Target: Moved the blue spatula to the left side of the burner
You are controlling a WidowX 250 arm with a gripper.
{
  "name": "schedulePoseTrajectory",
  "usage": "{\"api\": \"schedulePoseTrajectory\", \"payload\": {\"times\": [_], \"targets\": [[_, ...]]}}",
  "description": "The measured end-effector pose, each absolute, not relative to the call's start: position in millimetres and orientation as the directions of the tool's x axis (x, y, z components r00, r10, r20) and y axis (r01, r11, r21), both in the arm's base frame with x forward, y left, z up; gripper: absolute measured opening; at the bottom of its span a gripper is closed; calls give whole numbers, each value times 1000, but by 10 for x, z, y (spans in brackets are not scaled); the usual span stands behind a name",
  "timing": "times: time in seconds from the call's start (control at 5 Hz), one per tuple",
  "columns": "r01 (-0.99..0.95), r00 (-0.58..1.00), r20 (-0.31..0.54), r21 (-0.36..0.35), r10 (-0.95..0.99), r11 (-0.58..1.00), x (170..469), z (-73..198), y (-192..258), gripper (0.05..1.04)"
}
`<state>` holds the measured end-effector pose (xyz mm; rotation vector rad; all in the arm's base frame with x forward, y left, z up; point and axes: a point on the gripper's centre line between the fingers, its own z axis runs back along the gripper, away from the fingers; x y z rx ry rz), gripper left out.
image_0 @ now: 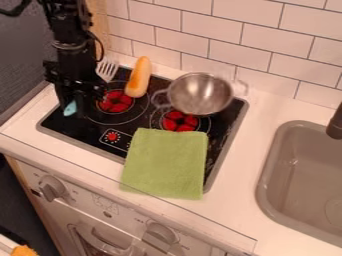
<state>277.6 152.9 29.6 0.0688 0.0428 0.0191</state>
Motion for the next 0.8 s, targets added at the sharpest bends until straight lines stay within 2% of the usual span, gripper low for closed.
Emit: {"api": "schedulePoseTrajectory", "payload": {"times": [0.2, 0.4, 0.8], "targets": [[-29, 999, -30, 41, 30, 999, 2735, 281, 1580, 754], [-4, 999, -32, 40, 6, 999, 2716, 271, 1564, 990], [41, 997, 55, 84, -46, 996, 2758, 425, 1435, 1001]]}}
